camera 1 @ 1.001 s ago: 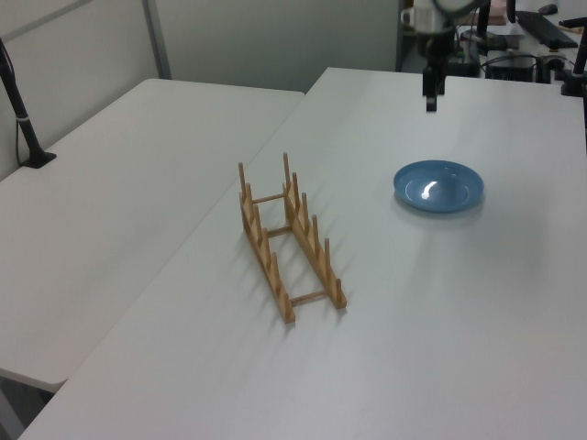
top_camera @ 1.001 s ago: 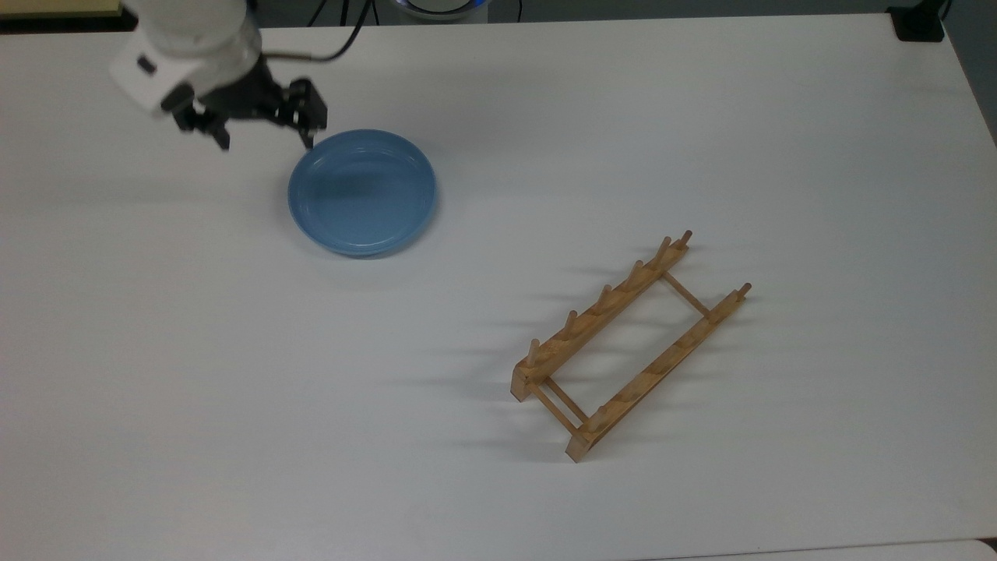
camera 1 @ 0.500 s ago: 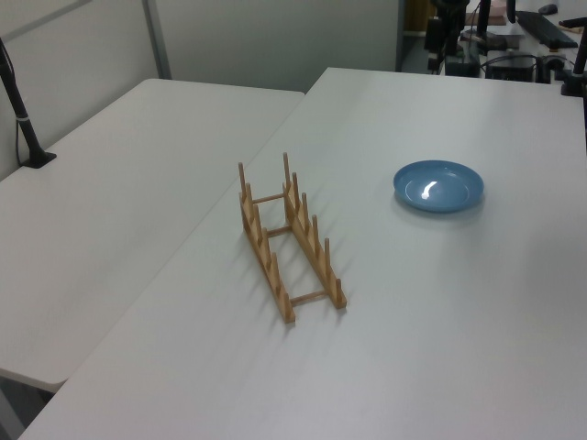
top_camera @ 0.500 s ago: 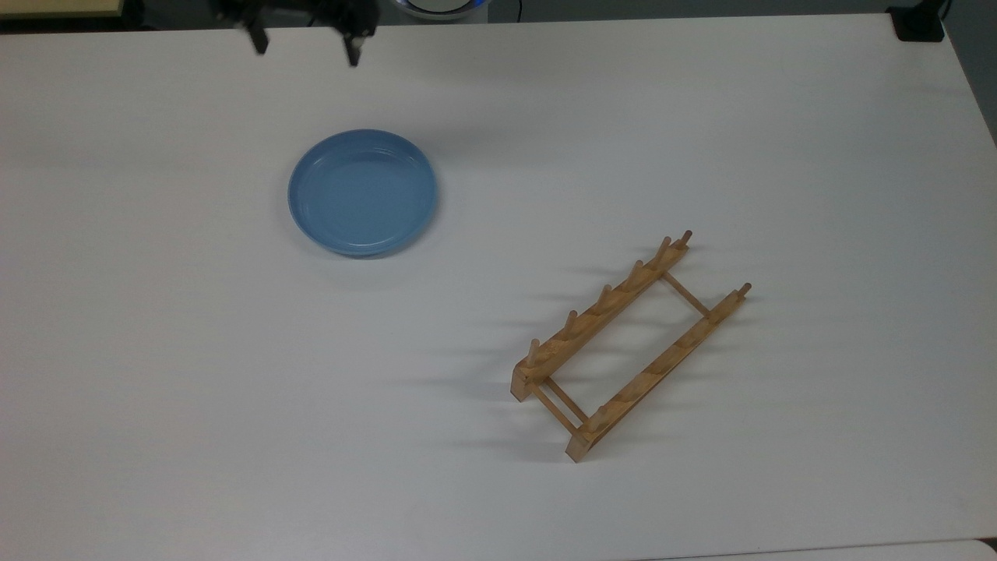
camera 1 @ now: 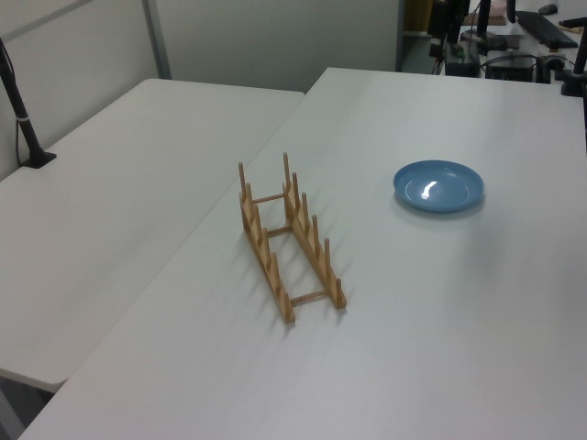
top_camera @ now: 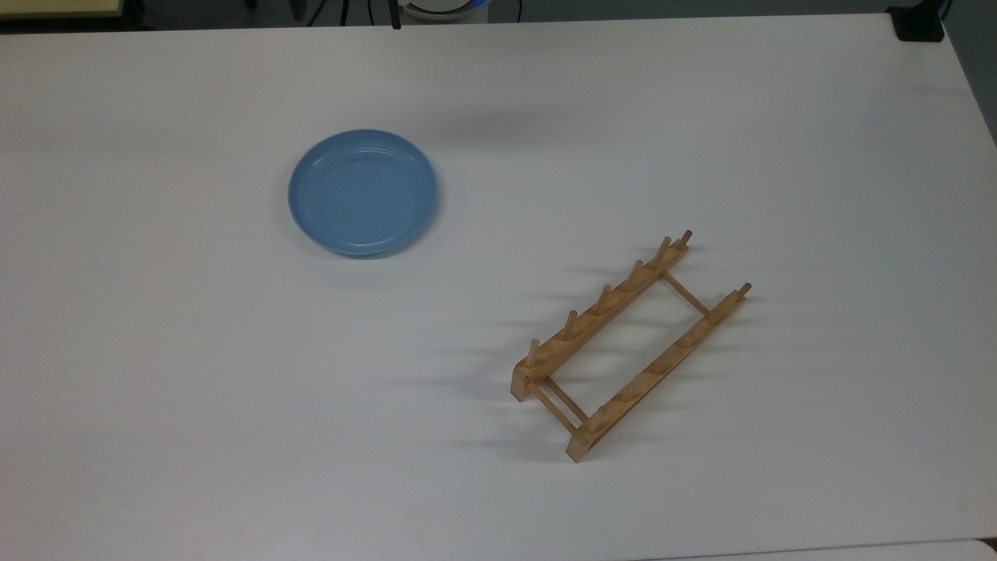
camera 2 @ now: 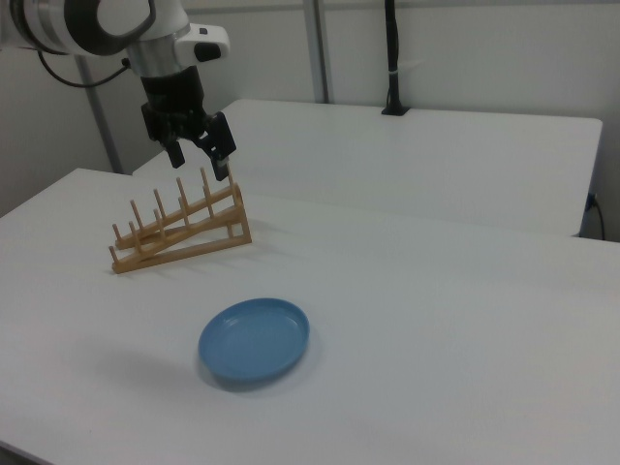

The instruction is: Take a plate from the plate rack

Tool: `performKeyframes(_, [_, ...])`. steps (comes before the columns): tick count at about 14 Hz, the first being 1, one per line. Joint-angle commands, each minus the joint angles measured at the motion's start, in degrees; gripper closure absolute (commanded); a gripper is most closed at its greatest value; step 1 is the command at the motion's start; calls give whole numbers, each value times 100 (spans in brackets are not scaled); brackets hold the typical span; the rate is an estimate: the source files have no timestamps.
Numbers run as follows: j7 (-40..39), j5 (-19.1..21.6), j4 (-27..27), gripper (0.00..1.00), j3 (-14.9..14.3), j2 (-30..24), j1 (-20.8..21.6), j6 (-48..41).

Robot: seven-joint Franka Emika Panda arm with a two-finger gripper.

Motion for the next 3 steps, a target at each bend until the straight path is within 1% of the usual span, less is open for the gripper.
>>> performKeyframes(1, [-663,4,-118,0,-134,-64,115,97])
performKeyframes(3, [-663,5,-118,0,-143,-64,97,89])
